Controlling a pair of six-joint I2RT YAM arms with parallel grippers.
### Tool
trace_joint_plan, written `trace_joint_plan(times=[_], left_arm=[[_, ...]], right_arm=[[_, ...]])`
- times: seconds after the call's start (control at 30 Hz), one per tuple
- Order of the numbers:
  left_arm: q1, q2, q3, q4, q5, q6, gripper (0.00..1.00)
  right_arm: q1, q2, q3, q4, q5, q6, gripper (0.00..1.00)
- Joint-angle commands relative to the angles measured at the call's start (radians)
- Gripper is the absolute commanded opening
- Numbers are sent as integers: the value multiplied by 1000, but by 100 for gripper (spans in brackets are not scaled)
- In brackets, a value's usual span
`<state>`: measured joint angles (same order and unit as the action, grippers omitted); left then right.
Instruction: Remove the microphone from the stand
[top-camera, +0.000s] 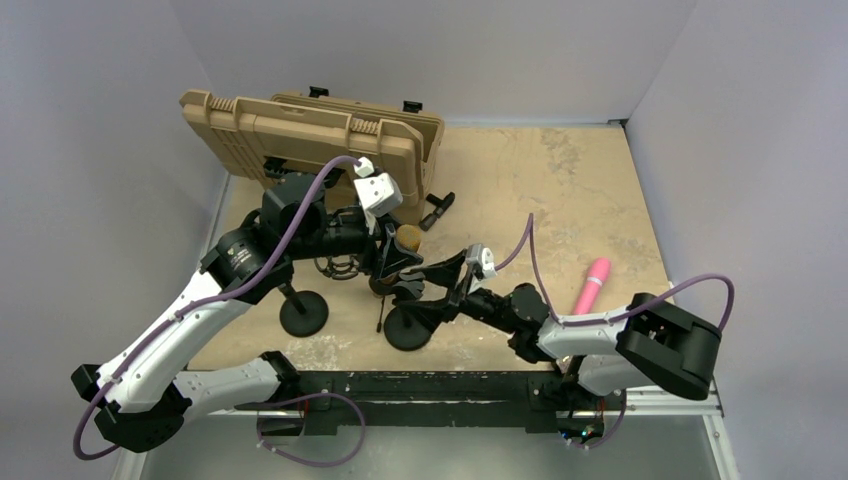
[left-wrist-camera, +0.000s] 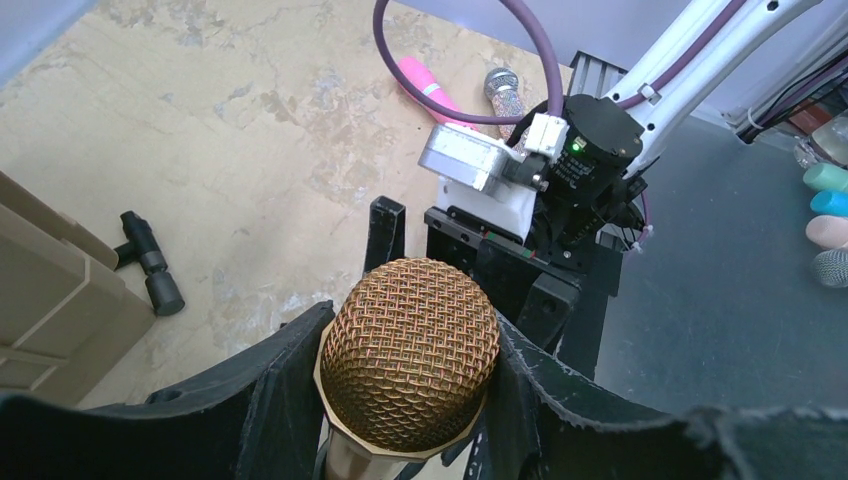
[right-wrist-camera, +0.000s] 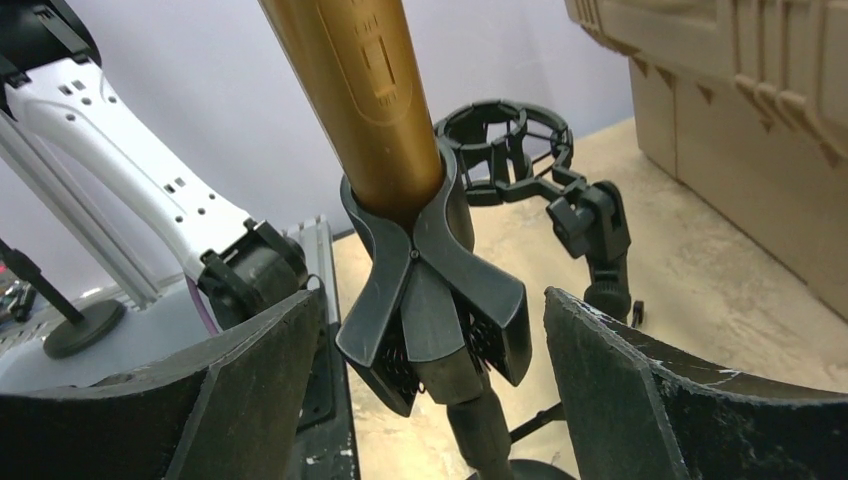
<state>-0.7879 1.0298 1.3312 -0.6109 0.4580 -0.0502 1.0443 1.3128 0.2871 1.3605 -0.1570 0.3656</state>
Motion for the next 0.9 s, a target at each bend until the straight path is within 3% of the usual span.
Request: trace_joint_plan(times=[0.0, 0.47, 0.6, 0.73, 0.87], left_arm=[[1, -17, 29, 4, -2, 42, 0], [2, -11, 20, 18, 13, 38, 0], [3, -8, 20, 23, 16, 37, 0], [3, -2, 26, 26, 19, 35, 0], [2, -1, 32, 27, 19, 29, 0]], right_arm=[[22, 29, 48, 50, -6, -24, 80], [27, 20, 60, 48, 41, -68, 74], [28, 14, 57, 51, 35, -73, 65], [28, 21, 57, 56, 18, -74, 49], [29, 29, 58, 51, 22, -65, 47]])
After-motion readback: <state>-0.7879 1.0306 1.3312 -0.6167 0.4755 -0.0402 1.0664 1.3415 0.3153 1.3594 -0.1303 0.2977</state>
